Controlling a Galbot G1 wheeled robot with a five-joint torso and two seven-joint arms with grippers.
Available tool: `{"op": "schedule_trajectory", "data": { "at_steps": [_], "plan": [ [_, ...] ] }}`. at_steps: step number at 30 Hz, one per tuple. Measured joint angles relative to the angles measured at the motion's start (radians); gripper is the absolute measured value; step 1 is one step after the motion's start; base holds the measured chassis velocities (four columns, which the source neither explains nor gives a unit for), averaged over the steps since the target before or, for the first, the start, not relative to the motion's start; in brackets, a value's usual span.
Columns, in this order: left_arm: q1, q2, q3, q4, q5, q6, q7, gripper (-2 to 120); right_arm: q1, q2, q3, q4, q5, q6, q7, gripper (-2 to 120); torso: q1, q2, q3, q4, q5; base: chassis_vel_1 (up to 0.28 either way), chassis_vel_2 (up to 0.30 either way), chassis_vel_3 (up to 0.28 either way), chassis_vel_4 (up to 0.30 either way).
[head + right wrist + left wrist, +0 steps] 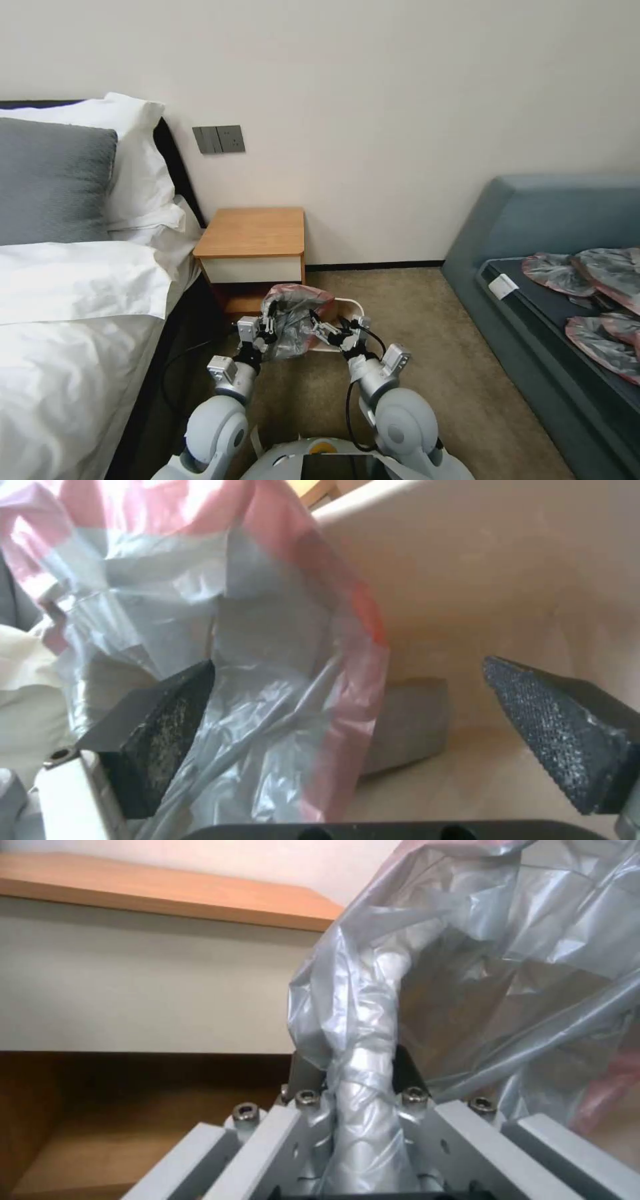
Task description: Pick up the garbage bag from the table and place it over the trash can.
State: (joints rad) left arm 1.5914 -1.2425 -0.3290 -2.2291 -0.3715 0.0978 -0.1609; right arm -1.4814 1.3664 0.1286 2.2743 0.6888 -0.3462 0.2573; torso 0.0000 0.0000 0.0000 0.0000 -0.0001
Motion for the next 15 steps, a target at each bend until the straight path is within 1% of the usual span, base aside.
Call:
{"op": "schedule_trajectory", "data": {
  "at_steps": [15],
  "plan": [
    [0.007,0.008,-0.002,-0.024,0.006,0.002,0.013,4,0.062,0.003,-0.017,-0.054,-0.032,0.006,0.001,100,0.000,0.000,0.000,0.0000,0.0001,0.000,0.000,0.000,0.000]
  ]
}}
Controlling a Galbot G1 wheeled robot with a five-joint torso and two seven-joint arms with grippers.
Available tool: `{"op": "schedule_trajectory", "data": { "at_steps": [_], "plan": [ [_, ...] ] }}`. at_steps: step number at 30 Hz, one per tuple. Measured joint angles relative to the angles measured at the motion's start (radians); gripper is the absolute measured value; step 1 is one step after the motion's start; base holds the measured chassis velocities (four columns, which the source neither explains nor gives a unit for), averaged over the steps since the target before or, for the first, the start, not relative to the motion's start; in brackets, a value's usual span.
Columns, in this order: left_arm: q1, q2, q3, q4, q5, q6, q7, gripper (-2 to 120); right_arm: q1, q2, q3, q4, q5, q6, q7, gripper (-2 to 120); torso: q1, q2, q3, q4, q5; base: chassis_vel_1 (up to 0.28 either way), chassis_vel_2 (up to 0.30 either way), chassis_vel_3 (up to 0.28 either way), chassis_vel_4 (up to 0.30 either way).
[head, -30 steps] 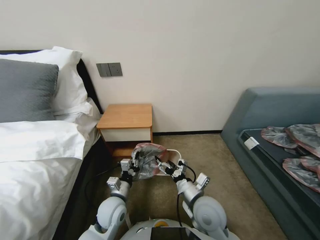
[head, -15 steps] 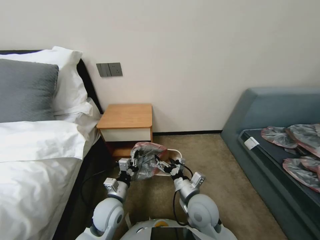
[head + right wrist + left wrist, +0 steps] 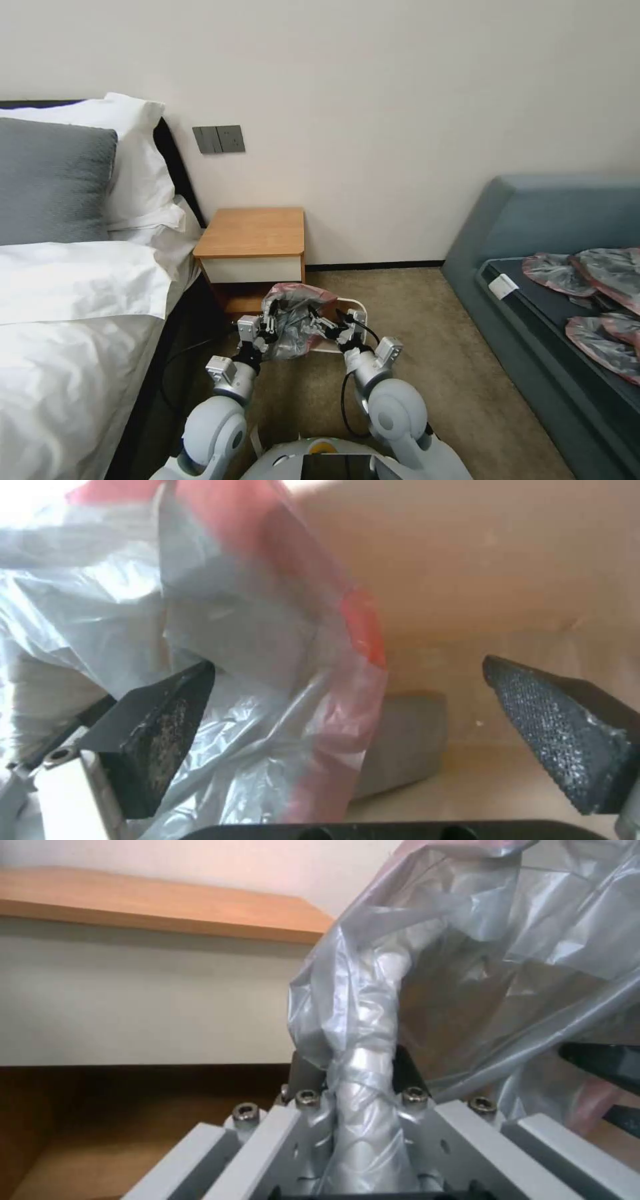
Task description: Pick up the garbage bag from the table and place it over the trash can.
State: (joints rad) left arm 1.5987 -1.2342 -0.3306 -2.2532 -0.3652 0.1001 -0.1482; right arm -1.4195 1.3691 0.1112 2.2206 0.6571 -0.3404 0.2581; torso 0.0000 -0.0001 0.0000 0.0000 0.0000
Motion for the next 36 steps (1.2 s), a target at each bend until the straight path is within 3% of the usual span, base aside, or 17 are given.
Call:
{"op": "schedule_trajectory", "data": {
  "at_steps": [36],
  "plan": [
    [0.012,-0.009,-0.019,-0.006,-0.002,0.007,0.040,4,0.046,-0.079,0.031,-0.036,-0.050,0.021,-0.098,100,0.000,0.000,0.000,0.0000,0.0000,0.000,0.000,0.000,0.000]
  ]
}}
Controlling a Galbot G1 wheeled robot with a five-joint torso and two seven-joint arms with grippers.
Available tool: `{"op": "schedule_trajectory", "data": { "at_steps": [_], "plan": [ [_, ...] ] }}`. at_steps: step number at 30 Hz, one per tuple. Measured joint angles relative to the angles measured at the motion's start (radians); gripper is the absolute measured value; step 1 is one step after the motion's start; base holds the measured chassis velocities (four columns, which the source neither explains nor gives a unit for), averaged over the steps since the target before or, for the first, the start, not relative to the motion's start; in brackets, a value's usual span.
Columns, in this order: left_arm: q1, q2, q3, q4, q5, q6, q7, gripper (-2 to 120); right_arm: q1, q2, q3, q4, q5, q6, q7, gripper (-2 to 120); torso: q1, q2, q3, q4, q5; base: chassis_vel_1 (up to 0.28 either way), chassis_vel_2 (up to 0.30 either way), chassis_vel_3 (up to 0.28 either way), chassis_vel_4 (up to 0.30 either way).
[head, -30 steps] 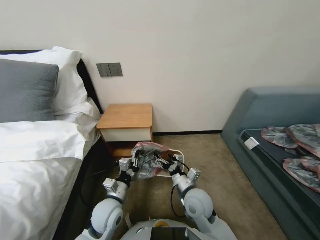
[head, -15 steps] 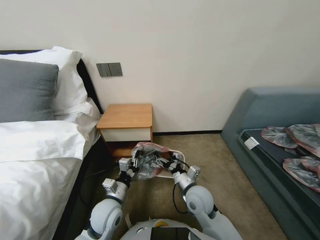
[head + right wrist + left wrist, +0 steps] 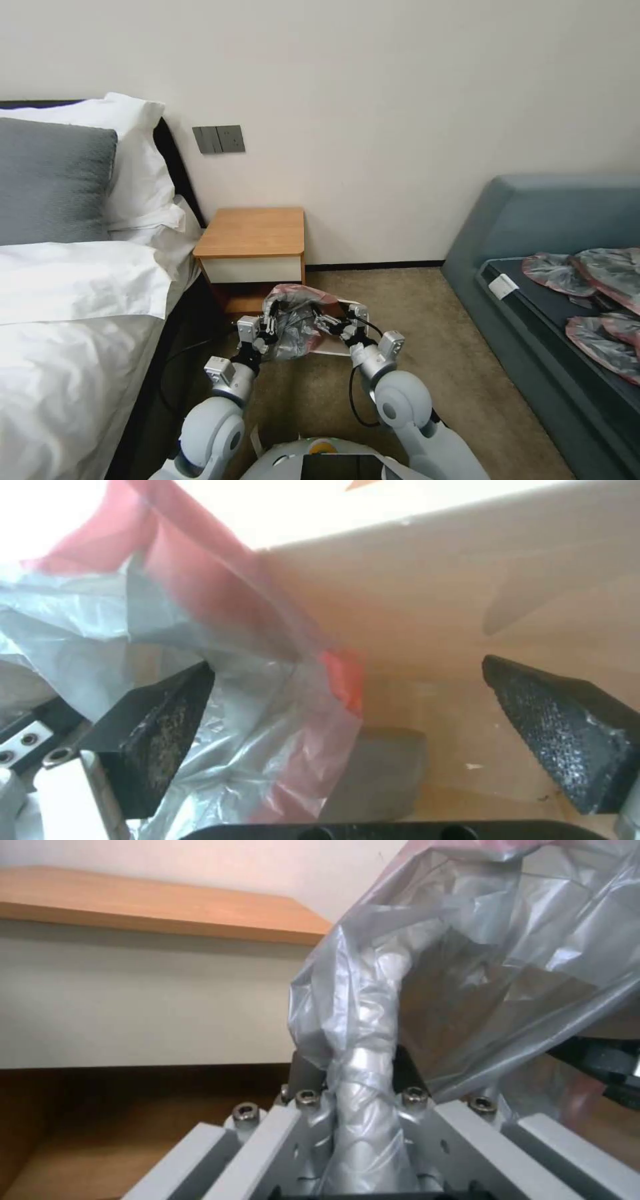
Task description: Pick up the garbage bag from the table and place it over the trash can.
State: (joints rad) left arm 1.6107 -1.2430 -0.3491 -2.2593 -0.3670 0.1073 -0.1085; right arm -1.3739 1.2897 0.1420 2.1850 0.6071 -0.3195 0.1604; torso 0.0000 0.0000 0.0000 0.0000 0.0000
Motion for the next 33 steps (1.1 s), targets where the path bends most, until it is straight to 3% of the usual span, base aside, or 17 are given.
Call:
{"op": "schedule_trajectory", "data": {
  "at_steps": [12,33],
  "plan": [
    [0.011,-0.005,-0.008,-0.004,-0.006,0.001,0.019,4,0.010,0.006,0.000,-0.019,0.008,0.029,-0.053,97,0.000,0.000,0.000,0.0000,0.0000,0.000,0.000,0.000,0.000],
    [0.015,-0.007,-0.008,-0.009,-0.011,0.009,0.024,3,-0.014,0.008,-0.002,-0.008,-0.002,0.049,-0.078,19,0.000,0.000,0.000,0.0000,0.0000,0.000,0.000,0.000,0.000]
  ]
}}
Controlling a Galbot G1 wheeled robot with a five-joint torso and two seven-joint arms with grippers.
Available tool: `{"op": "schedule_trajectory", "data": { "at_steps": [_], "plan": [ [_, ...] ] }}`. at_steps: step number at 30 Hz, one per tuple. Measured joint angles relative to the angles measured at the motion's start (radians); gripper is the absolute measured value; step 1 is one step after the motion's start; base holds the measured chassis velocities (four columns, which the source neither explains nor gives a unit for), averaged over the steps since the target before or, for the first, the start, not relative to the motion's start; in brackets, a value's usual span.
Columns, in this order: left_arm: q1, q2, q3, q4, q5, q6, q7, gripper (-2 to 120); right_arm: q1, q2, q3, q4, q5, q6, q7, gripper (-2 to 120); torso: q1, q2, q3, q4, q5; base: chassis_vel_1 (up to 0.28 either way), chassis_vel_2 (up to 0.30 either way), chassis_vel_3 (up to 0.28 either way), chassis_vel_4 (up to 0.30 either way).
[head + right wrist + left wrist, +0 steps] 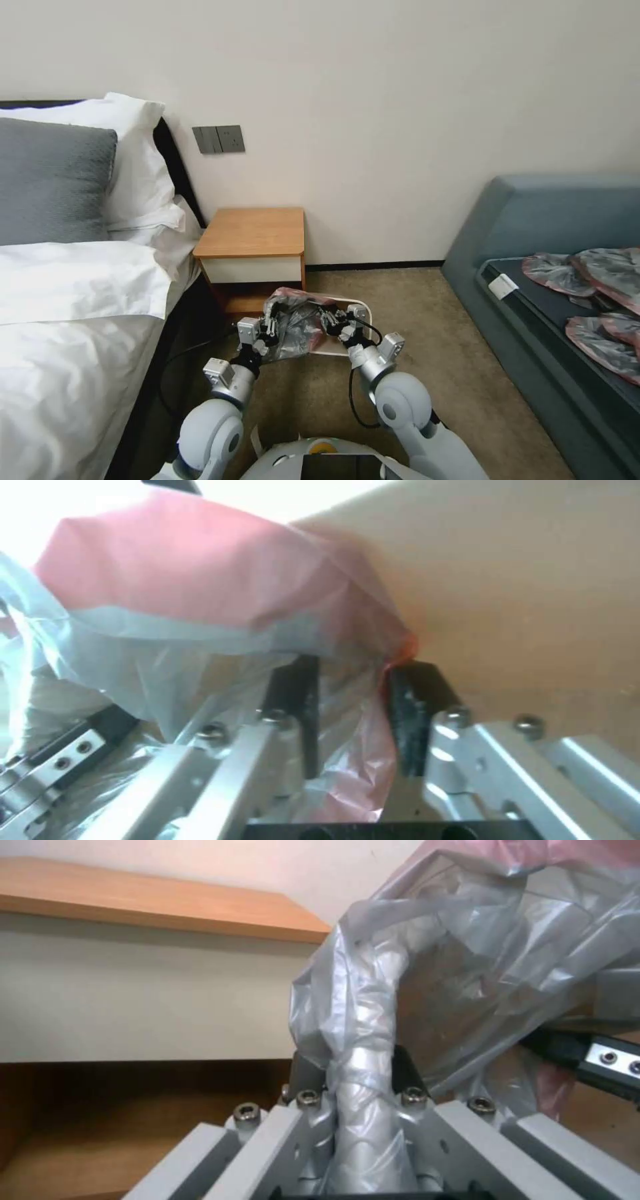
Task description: Pick up the garbage bag from the table and place it over the trash can.
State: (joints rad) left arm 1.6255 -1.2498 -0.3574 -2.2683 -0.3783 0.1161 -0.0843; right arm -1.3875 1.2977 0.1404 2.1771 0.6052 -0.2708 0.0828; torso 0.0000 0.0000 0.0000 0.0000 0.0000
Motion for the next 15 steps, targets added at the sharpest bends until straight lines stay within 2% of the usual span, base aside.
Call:
{"op": "schedule_trajectory", "data": {
  "at_steps": [3,5,15],
  "plan": [
    [0.000,0.001,0.000,-0.001,-0.002,0.003,-0.003,3,-0.006,0.003,-0.002,0.004,-0.005,0.002,-0.002,11,0.000,0.000,0.000,0.0000,0.0000,0.000,0.000,0.000,0.000],
    [-0.001,0.002,0.000,-0.003,-0.006,0.006,-0.007,3,-0.014,0.005,-0.002,0.012,-0.013,0.004,-0.003,0,0.000,0.000,0.000,0.0000,0.0000,0.000,0.000,0.000,0.000],
    [-0.007,0.002,0.000,-0.006,-0.024,0.030,-0.056,3,-0.058,0.000,0.000,0.064,-0.037,0.006,-0.014,0,0.000,0.000,0.000,0.0000,0.0000,0.000,0.000,0.000,0.000]
  ]
}}
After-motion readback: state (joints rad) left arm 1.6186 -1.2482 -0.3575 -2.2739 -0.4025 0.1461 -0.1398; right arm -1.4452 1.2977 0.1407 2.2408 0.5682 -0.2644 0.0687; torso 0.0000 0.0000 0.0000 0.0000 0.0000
